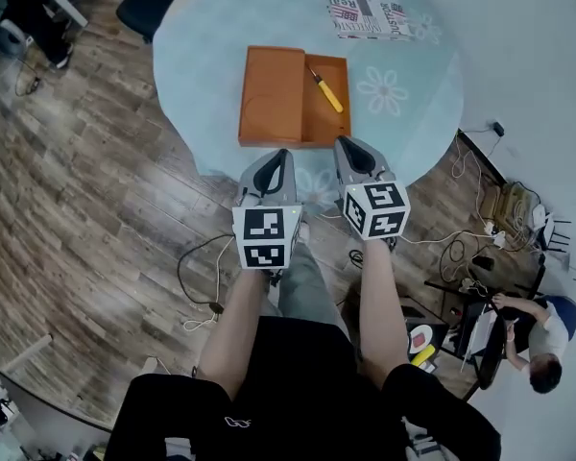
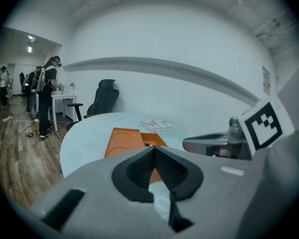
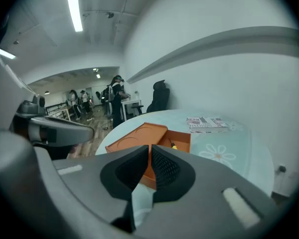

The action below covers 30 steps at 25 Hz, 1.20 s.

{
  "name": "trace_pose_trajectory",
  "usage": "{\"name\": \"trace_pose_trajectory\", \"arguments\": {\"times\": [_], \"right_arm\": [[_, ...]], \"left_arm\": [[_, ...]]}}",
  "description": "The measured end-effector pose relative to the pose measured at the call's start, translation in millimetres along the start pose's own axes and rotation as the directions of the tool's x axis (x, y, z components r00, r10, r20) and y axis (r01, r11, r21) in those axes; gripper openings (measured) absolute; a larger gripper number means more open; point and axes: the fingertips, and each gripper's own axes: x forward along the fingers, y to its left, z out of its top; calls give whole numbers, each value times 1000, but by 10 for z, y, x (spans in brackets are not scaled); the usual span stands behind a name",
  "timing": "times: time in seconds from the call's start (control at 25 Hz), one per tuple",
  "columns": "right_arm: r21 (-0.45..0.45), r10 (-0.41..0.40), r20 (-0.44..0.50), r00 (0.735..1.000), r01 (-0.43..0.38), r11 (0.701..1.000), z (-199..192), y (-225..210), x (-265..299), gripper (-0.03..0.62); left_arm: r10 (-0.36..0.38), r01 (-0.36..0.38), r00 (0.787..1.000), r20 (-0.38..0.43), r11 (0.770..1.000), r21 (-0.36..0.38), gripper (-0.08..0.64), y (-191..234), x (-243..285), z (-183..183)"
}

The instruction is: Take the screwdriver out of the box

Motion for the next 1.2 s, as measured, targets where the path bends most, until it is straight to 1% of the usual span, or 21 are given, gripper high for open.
{"name": "trace_pose_trajectory", "arguments": {"times": [0.08,0.16,0.28,0.36,0.44,0.56,0.76,0.8,0.88,1.0,1.08,1.12,1.2], "right_arm": [[-80,22,-57,998,-27,996,63,-103,202,49],[-145,31,-104,994,-46,988,91,-212,372,75],[-189,40,-171,984,-72,979,87,-375,661,107],[-213,21,-246,969,-75,974,42,-492,898,160],[-246,6,-335,942,-93,965,-31,-587,1137,163],[-274,16,-449,893,-155,949,-144,-650,1445,167],[-332,-58,-601,797,-182,926,-263,-772,1786,161],[-342,-72,-621,780,-187,921,-274,-778,1841,172],[-364,-104,-646,756,-185,913,-284,-811,1947,197],[-379,-133,-691,711,-199,904,-364,-858,2060,198],[-401,-156,-719,677,-221,889,-451,-886,2087,195],[-414,-170,-728,664,-229,881,-492,-903,2096,191],[-432,-193,-739,646,-235,871,-544,-932,2107,184]], "left_arm": [[15,-15,1000,-12,1000,-21,3,19,79,-57],[28,-29,999,-23,999,-36,3,31,141,-112],[56,-57,998,-27,997,-51,3,99,209,-120],[79,-80,997,-27,995,-61,3,184,245,-98],[101,-102,995,-28,992,-73,3,272,271,-86],[131,-134,991,-34,987,-88,3,417,267,-100],[185,-189,982,-45,976,-108,3,705,214,-137],[194,-198,980,-46,974,-113,3,760,193,-143],[207,-212,977,-48,970,-122,3,857,150,-150],[228,-233,972,-46,964,-132,3,986,81,-146],[244,-248,969,-46,958,-140,3,1071,19,-148],[253,-257,966,-46,955,-146,3,1118,-14,-150],[273,-277,961,-46,948,-158,3,1212,-71,-148]]}}
